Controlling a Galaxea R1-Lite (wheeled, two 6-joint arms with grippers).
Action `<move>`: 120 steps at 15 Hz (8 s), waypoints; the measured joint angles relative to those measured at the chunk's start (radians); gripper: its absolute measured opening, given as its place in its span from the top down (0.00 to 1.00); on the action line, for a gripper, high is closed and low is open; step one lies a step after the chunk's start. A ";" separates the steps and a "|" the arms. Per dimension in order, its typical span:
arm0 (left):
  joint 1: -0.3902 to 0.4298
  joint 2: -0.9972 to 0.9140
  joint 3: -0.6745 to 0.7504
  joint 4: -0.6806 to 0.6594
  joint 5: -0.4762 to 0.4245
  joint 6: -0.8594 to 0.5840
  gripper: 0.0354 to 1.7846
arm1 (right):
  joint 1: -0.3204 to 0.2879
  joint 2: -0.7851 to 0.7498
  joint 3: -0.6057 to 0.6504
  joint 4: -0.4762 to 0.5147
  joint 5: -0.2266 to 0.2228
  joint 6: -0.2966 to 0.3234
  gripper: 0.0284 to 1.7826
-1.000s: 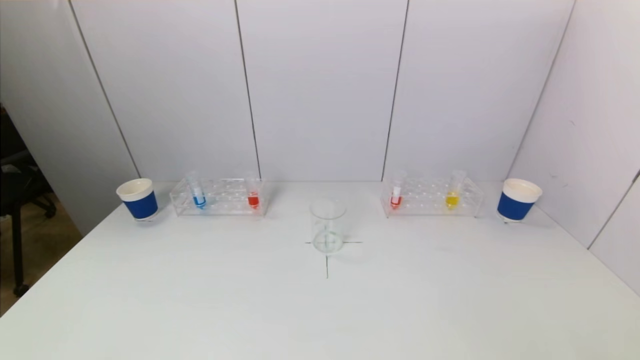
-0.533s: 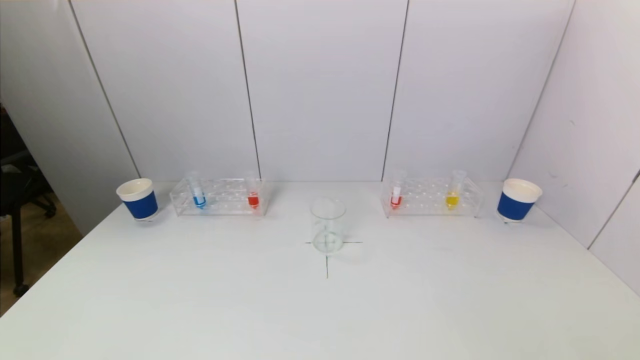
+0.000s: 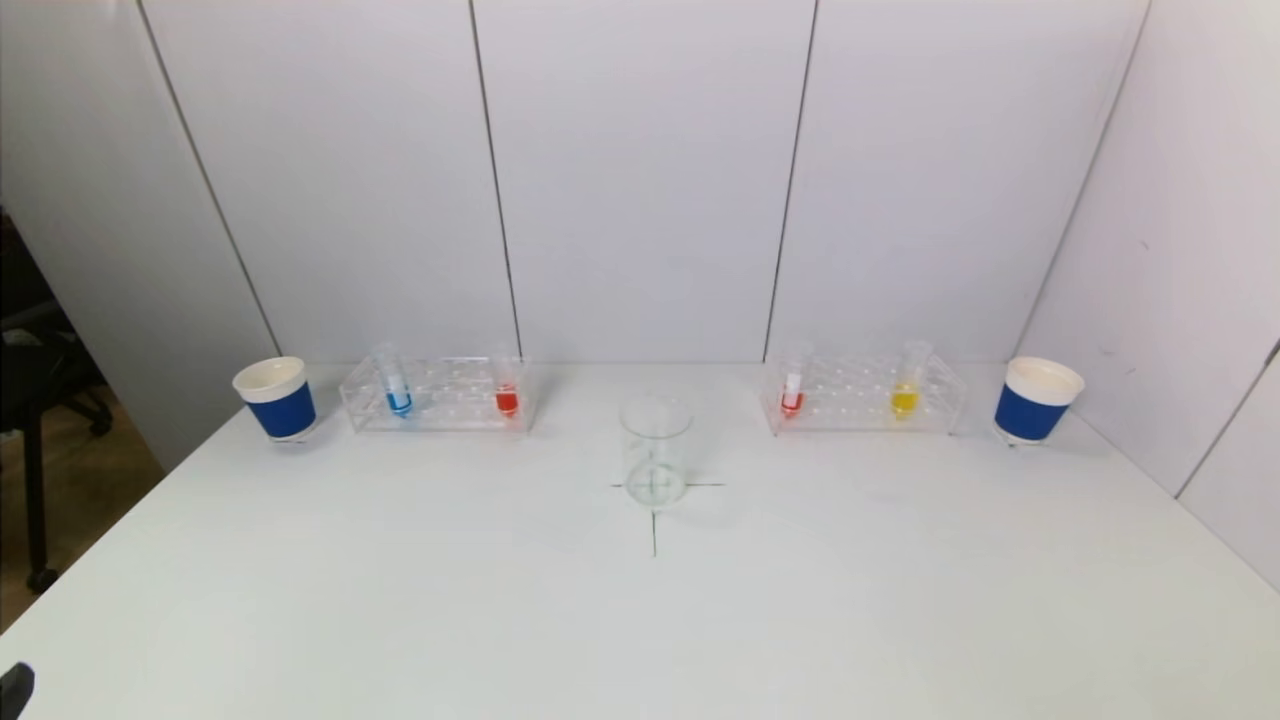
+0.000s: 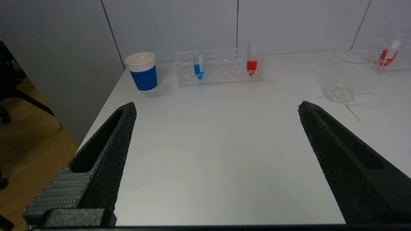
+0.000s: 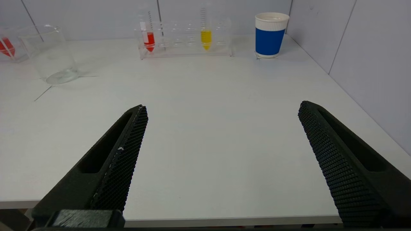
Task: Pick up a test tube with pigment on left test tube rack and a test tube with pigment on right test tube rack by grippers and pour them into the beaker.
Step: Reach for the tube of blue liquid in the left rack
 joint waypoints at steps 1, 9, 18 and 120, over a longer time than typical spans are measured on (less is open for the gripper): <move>-0.001 0.063 -0.007 -0.054 0.000 0.002 0.01 | 0.000 0.000 0.000 0.000 0.000 0.000 0.04; 0.003 0.678 -0.029 -0.592 0.005 0.004 0.01 | 0.000 0.000 0.000 0.000 0.000 0.000 0.04; 0.017 1.450 -0.073 -1.350 -0.012 0.002 0.01 | 0.000 0.000 0.000 0.000 0.000 0.000 0.04; 0.075 2.105 -0.659 -1.494 -0.141 0.029 0.76 | 0.000 0.000 0.000 0.000 0.000 0.000 0.04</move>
